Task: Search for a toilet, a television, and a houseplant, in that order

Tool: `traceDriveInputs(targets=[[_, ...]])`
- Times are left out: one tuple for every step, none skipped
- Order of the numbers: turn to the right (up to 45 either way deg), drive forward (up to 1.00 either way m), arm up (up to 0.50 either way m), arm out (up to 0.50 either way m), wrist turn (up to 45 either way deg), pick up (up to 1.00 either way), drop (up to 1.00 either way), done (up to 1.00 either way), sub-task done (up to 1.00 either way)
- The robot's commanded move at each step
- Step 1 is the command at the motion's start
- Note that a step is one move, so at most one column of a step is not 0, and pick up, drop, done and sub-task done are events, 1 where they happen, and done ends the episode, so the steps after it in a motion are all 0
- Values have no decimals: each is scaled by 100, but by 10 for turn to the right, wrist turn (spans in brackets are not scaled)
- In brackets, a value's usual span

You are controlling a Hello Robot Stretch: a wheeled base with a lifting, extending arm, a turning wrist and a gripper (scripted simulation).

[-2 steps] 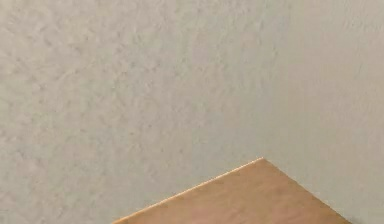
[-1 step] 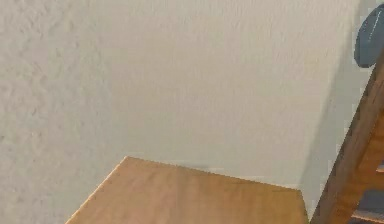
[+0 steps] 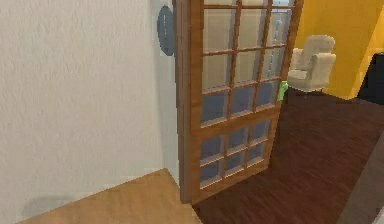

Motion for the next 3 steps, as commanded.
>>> traceDriveInputs(targets=[[0, 30, 0, 0, 0, 0, 0, 0, 0], [390, 0, 0, 0, 0, 0, 0, 0, 0], [0, 65, 0, 0, 0, 0, 0, 0, 0]])
